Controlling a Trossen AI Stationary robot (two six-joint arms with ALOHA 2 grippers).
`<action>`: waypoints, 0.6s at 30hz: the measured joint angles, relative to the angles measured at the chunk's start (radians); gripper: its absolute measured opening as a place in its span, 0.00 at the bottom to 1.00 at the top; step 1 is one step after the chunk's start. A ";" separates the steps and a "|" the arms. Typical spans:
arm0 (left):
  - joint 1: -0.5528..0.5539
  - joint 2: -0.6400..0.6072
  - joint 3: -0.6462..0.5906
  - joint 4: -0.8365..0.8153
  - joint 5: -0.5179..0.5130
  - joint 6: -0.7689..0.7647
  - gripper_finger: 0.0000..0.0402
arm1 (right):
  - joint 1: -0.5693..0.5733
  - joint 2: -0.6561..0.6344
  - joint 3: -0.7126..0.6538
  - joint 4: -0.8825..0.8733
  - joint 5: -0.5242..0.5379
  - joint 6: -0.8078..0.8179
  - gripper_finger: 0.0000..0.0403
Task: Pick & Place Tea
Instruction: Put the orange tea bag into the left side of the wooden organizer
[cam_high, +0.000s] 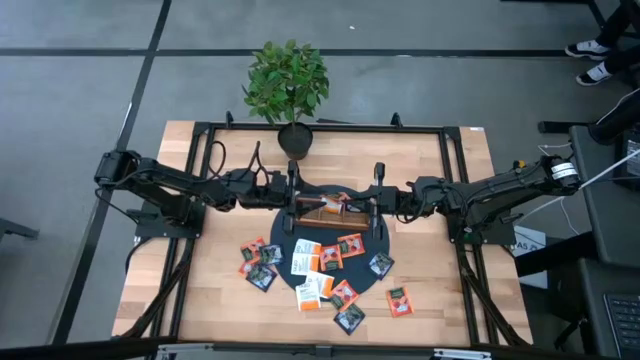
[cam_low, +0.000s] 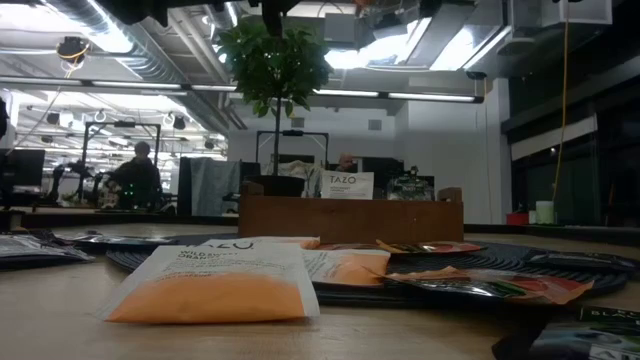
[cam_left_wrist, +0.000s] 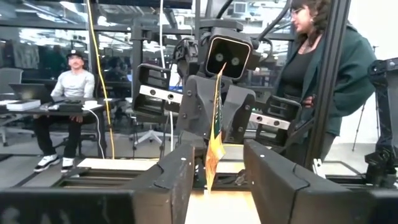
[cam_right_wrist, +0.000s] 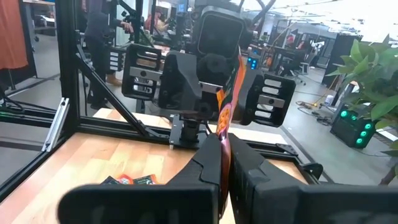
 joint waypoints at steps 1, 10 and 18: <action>0.000 0.000 0.000 0.000 0.000 0.003 0.32 | 0.000 0.000 0.000 0.000 0.000 0.000 0.03; 0.000 0.000 0.000 0.000 0.007 0.058 0.16 | 0.000 0.000 0.000 -0.001 0.000 -0.008 0.03; 0.000 0.000 0.000 0.000 0.008 0.060 0.01 | 0.000 0.000 0.000 -0.007 -0.026 -0.014 0.04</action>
